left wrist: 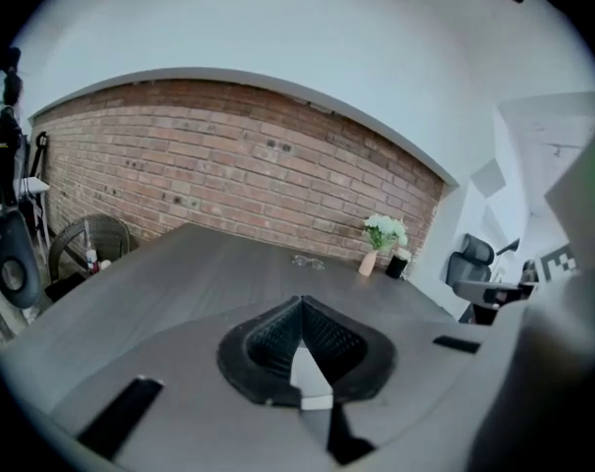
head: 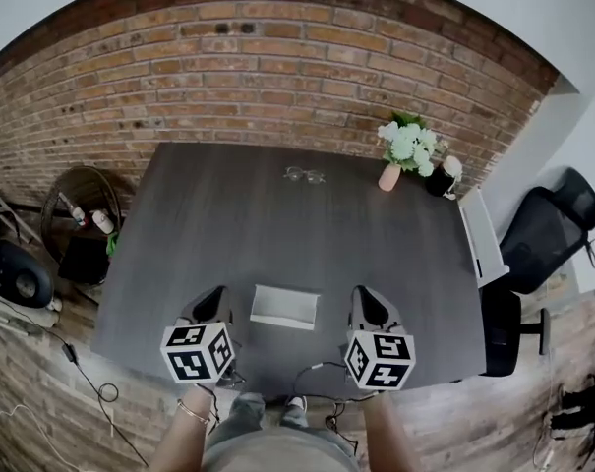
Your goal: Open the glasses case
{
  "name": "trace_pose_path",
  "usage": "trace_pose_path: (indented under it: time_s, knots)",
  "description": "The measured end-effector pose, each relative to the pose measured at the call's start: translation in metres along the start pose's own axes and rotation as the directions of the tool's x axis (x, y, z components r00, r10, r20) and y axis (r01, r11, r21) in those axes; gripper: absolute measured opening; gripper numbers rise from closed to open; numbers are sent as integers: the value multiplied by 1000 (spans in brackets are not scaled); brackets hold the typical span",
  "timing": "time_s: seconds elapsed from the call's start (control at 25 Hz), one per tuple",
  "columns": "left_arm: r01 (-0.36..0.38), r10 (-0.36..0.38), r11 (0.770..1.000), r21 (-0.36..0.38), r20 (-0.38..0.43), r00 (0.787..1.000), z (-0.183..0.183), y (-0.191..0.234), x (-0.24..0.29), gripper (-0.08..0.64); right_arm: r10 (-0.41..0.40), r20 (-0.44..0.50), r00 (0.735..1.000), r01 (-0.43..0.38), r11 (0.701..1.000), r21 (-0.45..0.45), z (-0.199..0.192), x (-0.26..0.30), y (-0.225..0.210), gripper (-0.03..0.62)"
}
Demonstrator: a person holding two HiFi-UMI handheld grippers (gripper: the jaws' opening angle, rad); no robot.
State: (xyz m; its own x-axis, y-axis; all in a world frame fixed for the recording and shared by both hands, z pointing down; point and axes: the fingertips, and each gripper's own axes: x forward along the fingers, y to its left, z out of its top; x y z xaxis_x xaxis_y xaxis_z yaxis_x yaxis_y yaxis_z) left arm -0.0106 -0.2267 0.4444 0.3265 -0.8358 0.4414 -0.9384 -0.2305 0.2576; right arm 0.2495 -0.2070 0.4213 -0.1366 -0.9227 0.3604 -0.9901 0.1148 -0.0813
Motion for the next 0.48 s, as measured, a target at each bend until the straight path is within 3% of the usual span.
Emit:
trace_pose_path:
  time_s: [0.24,0.48]
  knots:
    - [-21,10,997,69,149,989,57,-4,-18,-5,-41,101,994,41,999,10,42,-17,-21,3]
    - [-33,-1,993,110,294,956,95,-9,-35,-5,-98,157,983,96,995,21,61,-40,-43,3]
